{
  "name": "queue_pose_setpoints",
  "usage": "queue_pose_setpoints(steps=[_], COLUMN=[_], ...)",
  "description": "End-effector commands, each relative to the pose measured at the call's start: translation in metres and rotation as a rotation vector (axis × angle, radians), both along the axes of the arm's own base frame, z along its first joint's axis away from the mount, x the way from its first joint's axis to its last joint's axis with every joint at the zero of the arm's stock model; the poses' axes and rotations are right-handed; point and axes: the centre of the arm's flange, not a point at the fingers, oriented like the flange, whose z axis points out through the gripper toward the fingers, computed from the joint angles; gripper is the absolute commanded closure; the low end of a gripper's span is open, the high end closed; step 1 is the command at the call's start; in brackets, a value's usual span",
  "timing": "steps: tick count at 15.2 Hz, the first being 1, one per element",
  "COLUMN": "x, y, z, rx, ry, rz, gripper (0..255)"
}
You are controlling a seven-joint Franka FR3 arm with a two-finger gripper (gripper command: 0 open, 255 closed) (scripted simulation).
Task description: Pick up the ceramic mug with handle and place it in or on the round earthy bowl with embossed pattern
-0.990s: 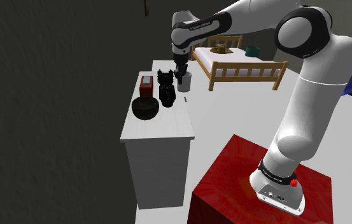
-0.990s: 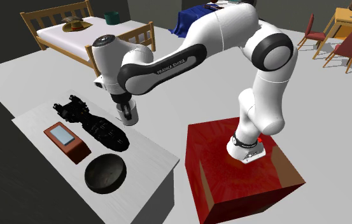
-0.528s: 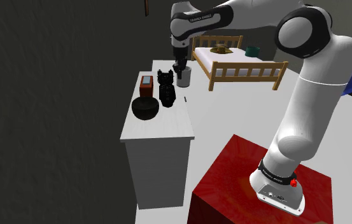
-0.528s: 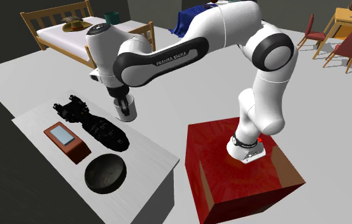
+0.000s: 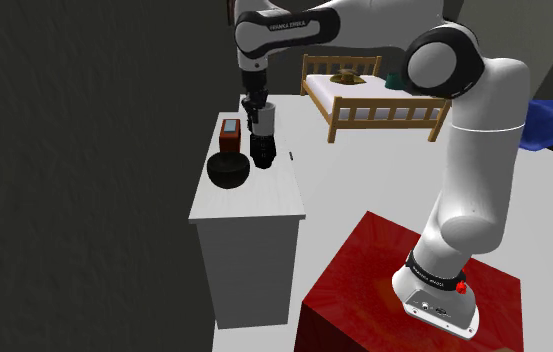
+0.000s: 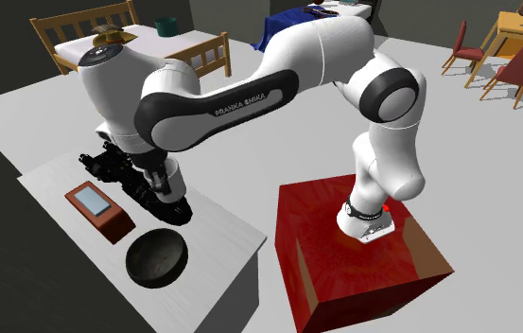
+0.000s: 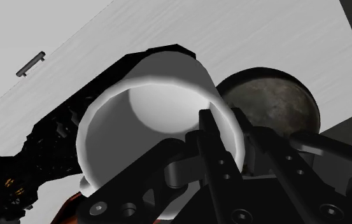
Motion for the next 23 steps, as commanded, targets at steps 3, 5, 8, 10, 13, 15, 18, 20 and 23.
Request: queue_pose_setpoints(steps=[3,5,8,10,13,15,18,20,23], x=[0.026,0.039,0.059,0.067,0.067,0.067,0.067,0.067,0.067], y=[0.045,0.068,0.102,0.116,0.116,0.116,0.116,0.116,0.116], z=[0.003,0.006,0.009,0.006,-0.01,-0.021,-0.037,-0.047,-0.063], rx=[0.0,0.0,0.0,0.0,0.0,0.0,0.0,0.0,0.0], ry=[0.0,0.0,0.0,0.0,0.0,0.0,0.0,0.0,0.0], rz=[-0.001,-0.001,-0.001,-0.001,-0.001,-0.001,-0.001,-0.001,-0.001], gripper=[255,255,255,255,255,255,255,255,255])
